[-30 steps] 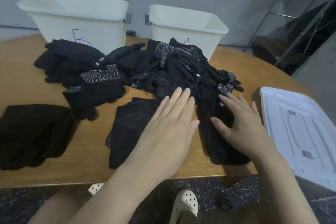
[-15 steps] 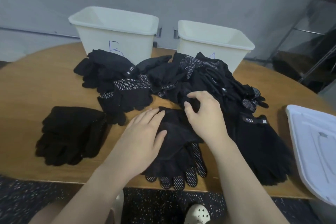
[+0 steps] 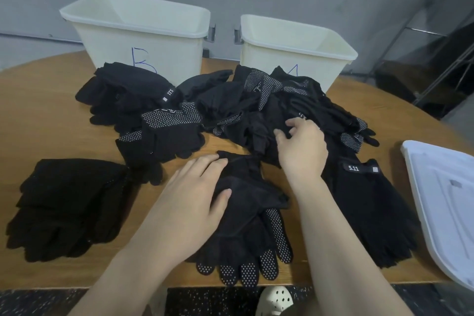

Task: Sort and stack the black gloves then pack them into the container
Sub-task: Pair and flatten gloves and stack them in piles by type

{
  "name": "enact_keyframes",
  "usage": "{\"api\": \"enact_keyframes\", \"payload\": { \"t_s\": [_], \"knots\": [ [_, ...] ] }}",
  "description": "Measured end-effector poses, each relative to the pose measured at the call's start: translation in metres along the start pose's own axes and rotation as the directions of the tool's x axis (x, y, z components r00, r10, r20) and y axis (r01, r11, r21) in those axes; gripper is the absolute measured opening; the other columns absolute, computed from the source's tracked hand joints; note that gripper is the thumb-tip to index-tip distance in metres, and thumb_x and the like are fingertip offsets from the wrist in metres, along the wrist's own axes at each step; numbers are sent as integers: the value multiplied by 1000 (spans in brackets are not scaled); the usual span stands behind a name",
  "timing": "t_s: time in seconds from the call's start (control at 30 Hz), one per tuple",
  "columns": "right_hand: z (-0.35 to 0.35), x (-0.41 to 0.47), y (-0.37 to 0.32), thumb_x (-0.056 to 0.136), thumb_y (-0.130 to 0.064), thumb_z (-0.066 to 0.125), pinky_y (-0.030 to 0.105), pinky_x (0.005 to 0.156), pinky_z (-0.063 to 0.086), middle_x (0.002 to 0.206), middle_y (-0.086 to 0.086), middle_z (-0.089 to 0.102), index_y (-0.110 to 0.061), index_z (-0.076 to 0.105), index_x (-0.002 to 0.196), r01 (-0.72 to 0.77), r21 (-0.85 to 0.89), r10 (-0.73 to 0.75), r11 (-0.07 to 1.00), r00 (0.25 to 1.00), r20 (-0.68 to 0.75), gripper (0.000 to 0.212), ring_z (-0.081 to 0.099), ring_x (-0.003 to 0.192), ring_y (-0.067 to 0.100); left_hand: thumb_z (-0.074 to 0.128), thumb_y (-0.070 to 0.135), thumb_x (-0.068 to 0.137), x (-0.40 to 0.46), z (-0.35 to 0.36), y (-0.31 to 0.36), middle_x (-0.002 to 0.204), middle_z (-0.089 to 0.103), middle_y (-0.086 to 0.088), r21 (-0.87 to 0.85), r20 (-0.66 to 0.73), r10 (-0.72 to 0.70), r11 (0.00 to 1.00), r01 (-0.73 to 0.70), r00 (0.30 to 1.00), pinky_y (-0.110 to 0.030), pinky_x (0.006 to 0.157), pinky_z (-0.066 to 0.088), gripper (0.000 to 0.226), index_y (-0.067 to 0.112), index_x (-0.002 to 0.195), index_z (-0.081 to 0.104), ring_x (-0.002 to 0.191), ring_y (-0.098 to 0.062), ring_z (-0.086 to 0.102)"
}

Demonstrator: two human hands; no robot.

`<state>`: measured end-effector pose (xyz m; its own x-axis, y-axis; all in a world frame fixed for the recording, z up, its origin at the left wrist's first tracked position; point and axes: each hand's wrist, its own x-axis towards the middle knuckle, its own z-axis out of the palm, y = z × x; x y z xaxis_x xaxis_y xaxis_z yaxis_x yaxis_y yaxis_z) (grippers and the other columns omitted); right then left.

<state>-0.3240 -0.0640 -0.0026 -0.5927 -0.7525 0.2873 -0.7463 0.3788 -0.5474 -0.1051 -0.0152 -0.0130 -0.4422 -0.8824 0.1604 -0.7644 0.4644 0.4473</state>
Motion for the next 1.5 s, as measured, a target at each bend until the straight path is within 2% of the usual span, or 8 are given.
{"api": "enact_keyframes", "payload": {
  "t_s": [0.3, 0.53, 0.73, 0.93, 1.07, 1.13, 1.27, 1.5],
  "knots": [
    [-10, 0, 8, 98, -26, 68, 35, 71, 46, 91, 0, 62, -21, 76, 95, 148, 182, -133, 972, 987, -91, 10, 60, 83, 21, 46, 43, 100, 4, 0, 1, 150, 42, 15, -17, -3, 10, 1000, -10, 1000, -28, 119, 27, 55, 28, 153, 42, 141, -7, 36],
    [-24, -3, 19, 99, -19, 64, 43, 92, 52, 105, -2, 64, -19, 75, 101, 269, 244, -231, 932, 958, -171, 12, 61, 101, 20, 45, 43, 101, 9, 5, 8, 147, 45, 15, -7, -2, 14, 1000, -14, 1000, -29, 117, 29, 54, 28, 153, 43, 137, -8, 37],
    [-30, 4, 30, 97, -17, 66, 24, 74, 47, 110, 0, 54, -17, 64, 124, 99, 211, -66, 973, 985, -157, 26, 58, 81, 15, 45, 42, 100, 11, 8, 13, 146, 46, 15, -6, 3, 17, 1000, -17, 1000, -29, 116, 30, 54, 27, 152, 44, 137, -8, 37],
    [-26, 10, 34, 100, -17, 63, 25, 75, 39, 107, 2, 55, -14, 67, 119, 26, 193, 5, 981, 988, -157, 20, 58, 84, 18, 49, 40, 99, 14, 12, 17, 143, 49, 13, -15, -4, 25, 1000, -25, 1000, -32, 116, 34, 51, 24, 148, 49, 135, -9, 41],
    [-22, 18, 38, 99, -17, 64, 40, 80, 54, 99, 9, 64, -14, 70, 105, 23, 239, 18, 971, 986, -166, 9, 63, 84, 23, 50, 39, 98, 15, 12, 17, 141, 51, 12, -24, -11, 28, 999, -28, 1000, -33, 114, 37, 50, 23, 146, 51, 133, -10, 43],
    [-22, 18, 36, 99, -17, 63, 41, 81, 55, 96, 9, 65, -17, 71, 99, 62, 266, -11, 962, 982, -189, 7, 63, 81, 20, 50, 40, 98, 15, 12, 16, 142, 50, 13, -28, -12, 29, 999, -30, 999, -32, 115, 35, 51, 24, 147, 50, 134, -10, 42],
    [-38, 12, 18, 99, -14, 62, 14, 76, 47, 96, 4, 65, -21, 66, 94, 228, 386, -134, 894, 957, -256, 10, 56, 77, 1, 50, 40, 100, 14, 11, 15, 143, 47, 16, -36, -23, 38, 999, -39, 999, -31, 117, 32, 51, 27, 149, 47, 136, -8, 39],
    [-75, -4, -8, 103, -15, 56, 24, 73, 43, 93, 4, 63, -18, 63, 98, 407, 533, -314, 742, 913, -260, 9, 53, 80, 10, 50, 43, 100, 15, 12, 13, 141, 48, 15, -25, -55, 59, 998, -61, 997, -32, 117, 30, 50, 28, 148, 46, 133, -10, 40]
  ]
}}
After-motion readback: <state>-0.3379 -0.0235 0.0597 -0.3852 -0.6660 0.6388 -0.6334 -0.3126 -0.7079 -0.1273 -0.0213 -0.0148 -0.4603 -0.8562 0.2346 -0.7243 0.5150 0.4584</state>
